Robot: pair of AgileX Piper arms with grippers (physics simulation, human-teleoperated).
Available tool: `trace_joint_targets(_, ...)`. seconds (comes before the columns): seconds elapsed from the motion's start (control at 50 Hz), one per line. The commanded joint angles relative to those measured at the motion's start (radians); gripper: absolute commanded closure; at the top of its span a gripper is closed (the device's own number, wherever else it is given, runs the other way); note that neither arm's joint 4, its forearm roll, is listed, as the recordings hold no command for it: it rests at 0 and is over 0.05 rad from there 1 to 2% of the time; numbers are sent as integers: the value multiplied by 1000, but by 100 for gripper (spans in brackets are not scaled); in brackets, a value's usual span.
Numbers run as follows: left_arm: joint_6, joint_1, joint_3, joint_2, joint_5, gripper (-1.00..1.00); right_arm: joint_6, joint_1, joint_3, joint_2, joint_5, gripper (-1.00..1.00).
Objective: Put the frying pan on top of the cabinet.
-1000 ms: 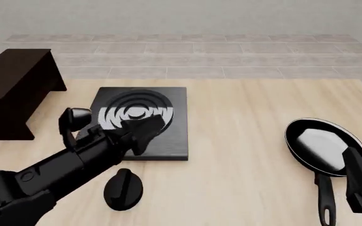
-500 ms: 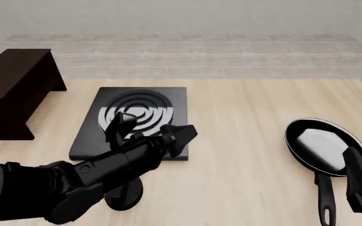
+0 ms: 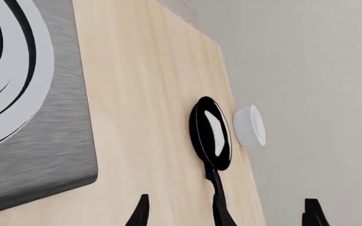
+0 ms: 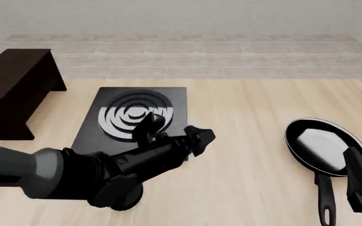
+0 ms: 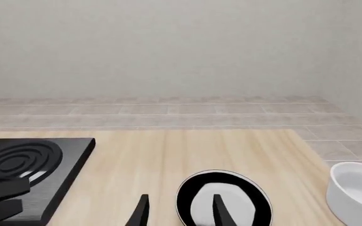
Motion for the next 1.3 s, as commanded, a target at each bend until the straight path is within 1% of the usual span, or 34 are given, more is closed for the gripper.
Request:
trace_joint_targets(0.02,-11,-19,-68,63,30,-100,-2,1,0,0,2,-100)
trace_joint_targets(0.1,-15,-38,-89,78,39,-100,-3,2,0,-1,2,-100)
trace_joint_targets(0.12,-28,-56,-99,95,36,-100,-3,1,0,1,0,-100)
trace_joint_targets(0.2,-24,-47,-128,115,44,-100,-2,-1,0,2,-1,-100)
trace_joint_targets(0.24,-21,-59,-142,124,47,-100,-2,0,0,6,-3,-100)
trace_joint_targets(0.54,-40,-94,-182,169,48,-100,-1,1,1,23,-18,-100)
trace_joint_targets(0.58,-31,-92,-199,176,64,-100,0,1,1,26,-21,-100)
trace_joint_targets(0.72,-40,-91,-241,234,88,-100,0,0,1,26,-21,-100)
trace_joint_targets(0.78,-33,-90,-257,248,95,-100,1,0,1,27,-23,-100)
trace_joint_targets(0.96,-49,-93,-297,297,122,-100,3,0,1,37,-32,-100)
trace_joint_targets(1.3,-44,-125,-342,308,161,-100,6,-1,1,24,-20,-100)
